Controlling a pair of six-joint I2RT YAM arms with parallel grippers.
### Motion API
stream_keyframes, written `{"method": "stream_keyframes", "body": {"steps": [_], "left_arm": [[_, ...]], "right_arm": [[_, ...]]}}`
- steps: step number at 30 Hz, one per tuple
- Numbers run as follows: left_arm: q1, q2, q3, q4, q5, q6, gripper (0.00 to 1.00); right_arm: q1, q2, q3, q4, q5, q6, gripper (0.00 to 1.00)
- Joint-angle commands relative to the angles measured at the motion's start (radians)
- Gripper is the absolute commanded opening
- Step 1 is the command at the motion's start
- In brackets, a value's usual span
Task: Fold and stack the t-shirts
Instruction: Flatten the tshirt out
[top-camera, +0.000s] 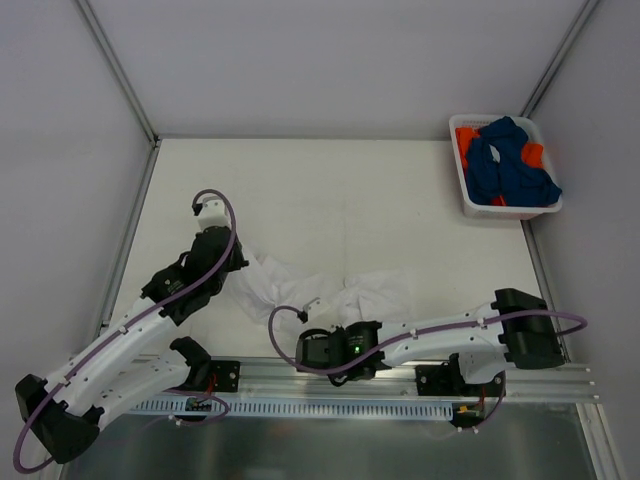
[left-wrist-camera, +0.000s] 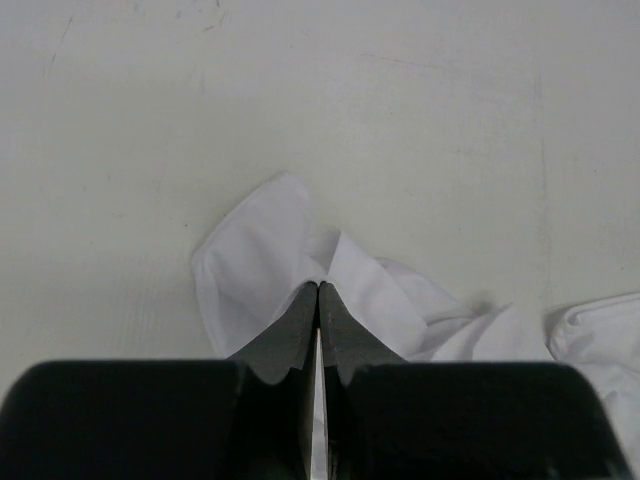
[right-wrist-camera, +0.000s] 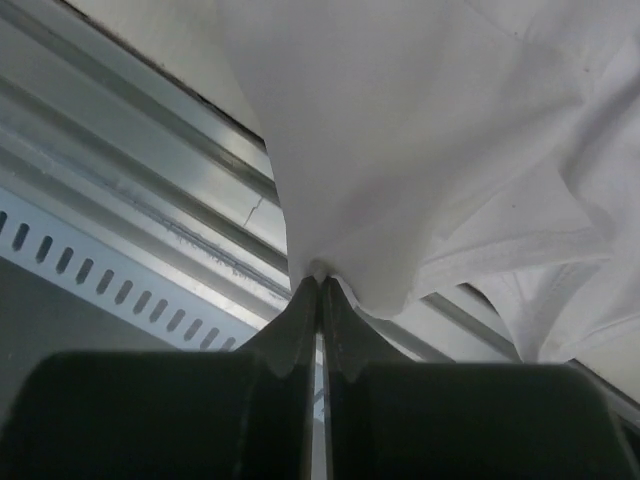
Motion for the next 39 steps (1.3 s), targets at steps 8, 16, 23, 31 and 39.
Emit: {"method": "stream_keyframes", "body": {"steps": [8, 16, 23, 31, 39], "left_arm": [[-0.011, 0.042, -0.019, 0.020, -0.065, -0.035, 0.00], [-0.011, 0.044, -0.045, 0.021, -0.082, -0.058, 0.00], [-0.011, 0.030, -0.051, 0.021, -0.070, -0.056, 0.00], [-0.011, 0.016, -0.066, 0.020, -0.073, -0.056, 0.00], [-0.011, 0.010, -0.074, 0.021, -0.073, -0.053, 0.00]], "right_arm": [[0.141, 0.059, 0.235, -0.193, 0.111, 0.085, 0.80], [0.120, -0.016, 0.320, -0.272, 0.413, 0.028, 0.99], [-0.078, -0.024, 0.094, 0.011, 0.356, -0.044, 0.99], [-0.251, -0.002, -0.033, 0.254, 0.246, -0.154, 0.96], [-0.307, 0.108, -0.019, 0.372, 0.151, -0.177, 0.89]]}}
